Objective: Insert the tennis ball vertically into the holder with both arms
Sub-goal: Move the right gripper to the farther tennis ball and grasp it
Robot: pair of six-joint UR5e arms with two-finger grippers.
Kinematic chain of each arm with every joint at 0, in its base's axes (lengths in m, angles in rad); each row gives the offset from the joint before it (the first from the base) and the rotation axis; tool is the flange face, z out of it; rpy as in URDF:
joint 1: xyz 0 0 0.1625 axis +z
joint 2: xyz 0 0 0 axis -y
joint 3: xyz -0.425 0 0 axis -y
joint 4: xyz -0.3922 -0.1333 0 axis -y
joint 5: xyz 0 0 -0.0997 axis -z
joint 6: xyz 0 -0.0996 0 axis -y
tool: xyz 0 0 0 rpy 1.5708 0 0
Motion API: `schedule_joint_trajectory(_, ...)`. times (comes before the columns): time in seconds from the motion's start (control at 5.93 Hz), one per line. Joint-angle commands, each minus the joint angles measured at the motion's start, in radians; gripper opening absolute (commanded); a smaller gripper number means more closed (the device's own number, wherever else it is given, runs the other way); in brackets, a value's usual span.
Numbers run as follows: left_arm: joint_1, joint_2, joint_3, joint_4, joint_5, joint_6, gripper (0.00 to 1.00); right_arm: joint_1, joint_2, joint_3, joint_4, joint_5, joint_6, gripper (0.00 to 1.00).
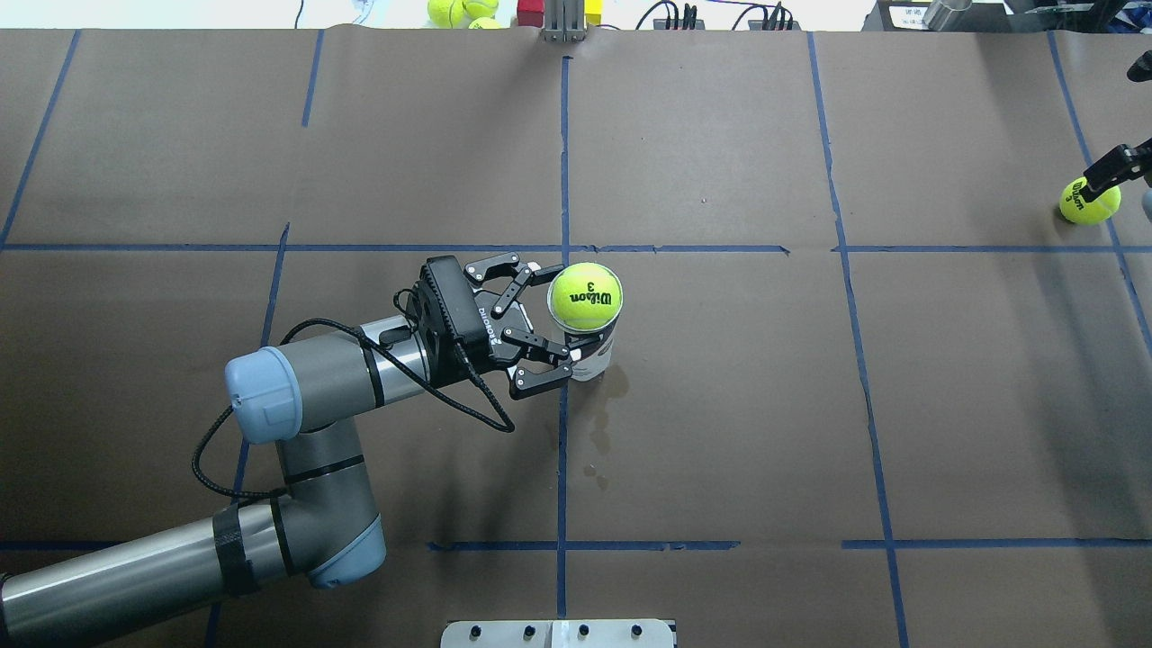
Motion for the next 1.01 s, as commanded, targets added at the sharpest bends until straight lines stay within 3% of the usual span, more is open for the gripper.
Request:
schedule_joint_trajectory(0.0, 0.0, 0.0, 0.0, 0.001, 0.0, 0.0, 0.88, -0.033, 0.006, -0.018, 0.014, -0.017, 0.004, 1.0)
schedule_joint_trajectory(0.51, 0.0, 0.0, 0.0, 0.001, 0.0, 0.002, 0.88, -0.048, 0.008, -0.082, 0.109, -0.078, 0.004, 1.0)
schedule_joint_trajectory(0.67, 0.0, 0.0, 0.0, 0.001, 0.0, 0.002, 0.88, -0.053, 0.011, -0.087, 0.126, -0.084, 0.004, 0.94)
schedule_joint_trajectory(0.84, 0.0, 0.002, 0.0, 0.001, 0.0, 0.002, 0.88, -0.054, 0.012, -0.087, 0.127, -0.086, 0.004, 0.67)
